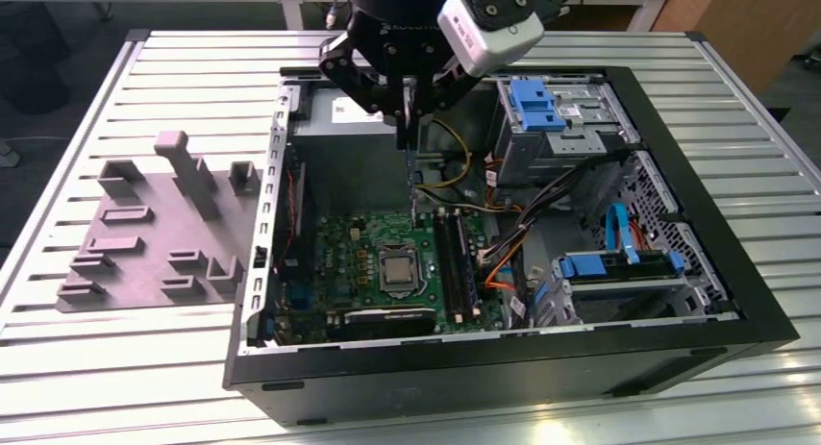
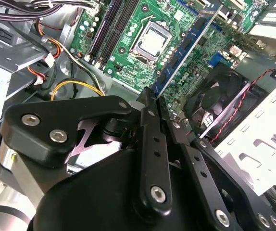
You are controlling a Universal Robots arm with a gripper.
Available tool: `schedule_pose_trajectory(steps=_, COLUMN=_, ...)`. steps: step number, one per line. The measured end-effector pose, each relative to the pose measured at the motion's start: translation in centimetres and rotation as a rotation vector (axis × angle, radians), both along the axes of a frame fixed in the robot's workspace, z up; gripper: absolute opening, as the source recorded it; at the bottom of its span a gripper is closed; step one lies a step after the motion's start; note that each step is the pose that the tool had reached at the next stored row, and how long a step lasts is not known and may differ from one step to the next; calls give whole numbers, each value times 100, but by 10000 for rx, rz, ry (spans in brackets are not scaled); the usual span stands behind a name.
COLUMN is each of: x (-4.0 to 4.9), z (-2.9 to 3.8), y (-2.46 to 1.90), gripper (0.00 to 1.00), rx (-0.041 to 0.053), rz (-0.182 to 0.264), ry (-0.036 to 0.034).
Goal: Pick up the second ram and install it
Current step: 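Insert the second ram into the second slot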
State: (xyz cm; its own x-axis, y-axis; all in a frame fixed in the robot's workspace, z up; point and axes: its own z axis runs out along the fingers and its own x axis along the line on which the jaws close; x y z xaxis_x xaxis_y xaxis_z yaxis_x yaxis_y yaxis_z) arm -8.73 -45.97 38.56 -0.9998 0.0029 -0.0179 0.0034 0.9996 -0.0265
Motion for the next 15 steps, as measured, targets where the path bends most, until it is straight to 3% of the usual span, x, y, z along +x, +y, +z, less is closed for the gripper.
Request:
schedule_pose_trajectory(steps=9, x=100, z=-15, y=0, gripper=14, rx=0, rz=-50, ry=0)
schedule_pose_trajectory(steps=15, x=116, z=-23, y=0, gripper=14, rx=-17, rz=-386, ry=1)
